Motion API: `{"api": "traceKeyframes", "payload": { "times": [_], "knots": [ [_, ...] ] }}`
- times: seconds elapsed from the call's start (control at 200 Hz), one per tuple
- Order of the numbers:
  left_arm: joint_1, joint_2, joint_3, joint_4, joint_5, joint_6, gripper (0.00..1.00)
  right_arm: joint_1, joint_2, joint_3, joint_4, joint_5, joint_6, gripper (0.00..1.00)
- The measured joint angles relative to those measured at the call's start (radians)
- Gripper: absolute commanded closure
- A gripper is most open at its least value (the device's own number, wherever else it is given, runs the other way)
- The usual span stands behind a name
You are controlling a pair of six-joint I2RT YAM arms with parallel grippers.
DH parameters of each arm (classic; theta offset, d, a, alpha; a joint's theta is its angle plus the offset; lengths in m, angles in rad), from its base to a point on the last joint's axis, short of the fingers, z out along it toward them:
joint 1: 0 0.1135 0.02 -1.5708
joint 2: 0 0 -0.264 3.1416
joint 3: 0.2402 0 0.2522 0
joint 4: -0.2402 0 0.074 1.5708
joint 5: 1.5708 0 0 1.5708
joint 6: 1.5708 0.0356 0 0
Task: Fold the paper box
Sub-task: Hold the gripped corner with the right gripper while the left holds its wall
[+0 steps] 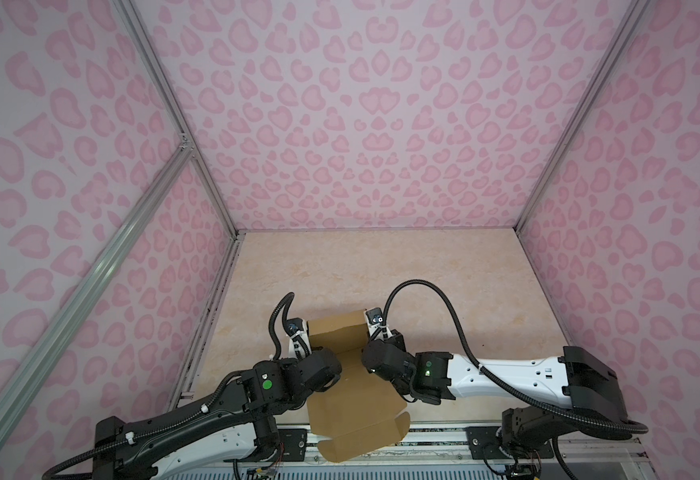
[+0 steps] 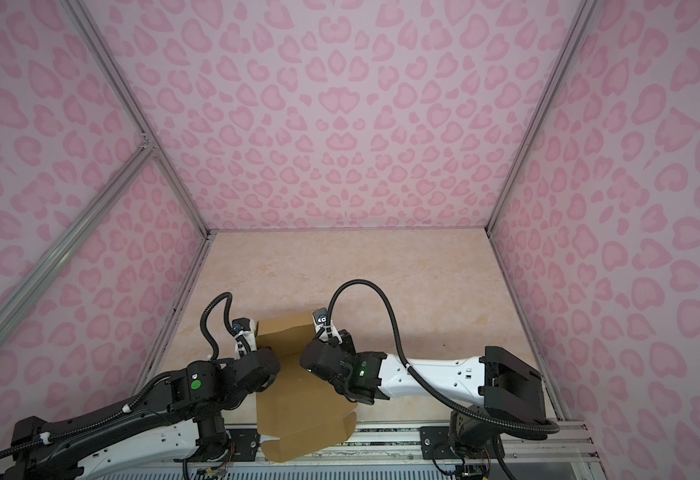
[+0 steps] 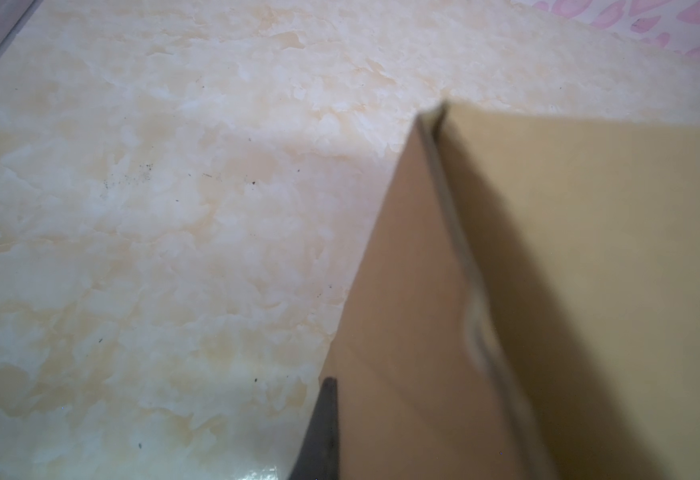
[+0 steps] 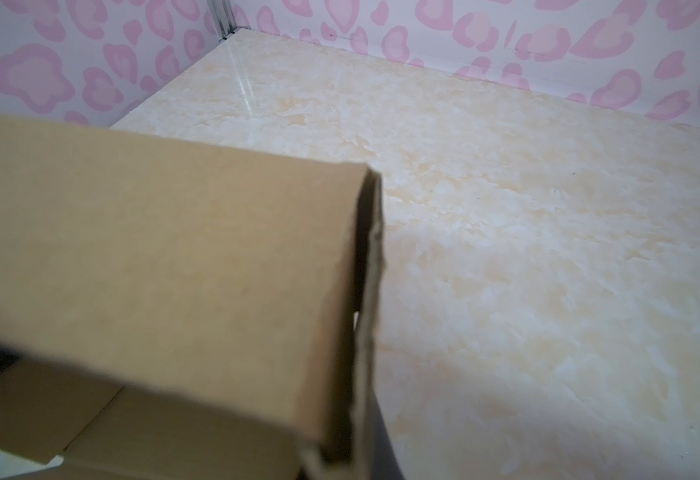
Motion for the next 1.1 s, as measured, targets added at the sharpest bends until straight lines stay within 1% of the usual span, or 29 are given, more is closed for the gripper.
{"api": "traceKeyframes", "payload": {
  "times": [0.24,0.295,0.37,0.47,0.665,0.775,0.84,0.91,0.99,1.06,1.1],
  "knots": [
    [0.0,0.059,0.047,0.007,-0.015,-0.007,0.96,-0.029,0.029,0.035,-0.012,-0.014,0.035,1.0],
    [0.0,0.066,0.053,0.003,-0.015,-0.007,0.96,-0.03,0.031,0.035,-0.014,-0.017,0.047,0.96],
    [0.0,0.068,0.055,-0.002,-0.016,-0.007,0.96,-0.03,0.031,0.035,-0.015,-0.022,0.053,0.95],
    [0.0,0.066,0.055,-0.005,-0.016,-0.007,0.96,-0.03,0.029,0.035,-0.021,-0.026,0.065,1.0],
    [-0.001,0.063,0.055,-0.005,-0.027,-0.01,0.96,-0.015,0.005,0.038,-0.046,-0.031,0.065,1.0],
    [-0.001,0.066,0.055,-0.012,-0.042,-0.011,0.96,0.005,0.003,0.056,-0.073,-0.012,0.061,1.0],
    [-0.001,0.068,0.055,-0.014,-0.048,-0.013,0.91,0.014,0.001,0.065,-0.09,-0.003,0.061,1.0],
    [-0.001,0.067,0.055,-0.013,-0.05,-0.012,0.8,0.019,-0.004,0.065,-0.101,0.001,0.062,1.0],
    [-0.002,0.062,0.06,-0.005,-0.049,-0.014,0.72,0.02,-0.012,0.065,-0.104,-0.008,0.063,1.0],
    [-0.002,0.054,0.066,0.005,-0.049,-0.013,0.67,0.021,-0.018,0.063,-0.105,-0.009,0.065,1.0],
    [-0.003,0.051,0.071,0.011,-0.05,-0.013,0.67,0.021,-0.019,0.063,-0.105,-0.009,0.065,1.0]
  ]
}}
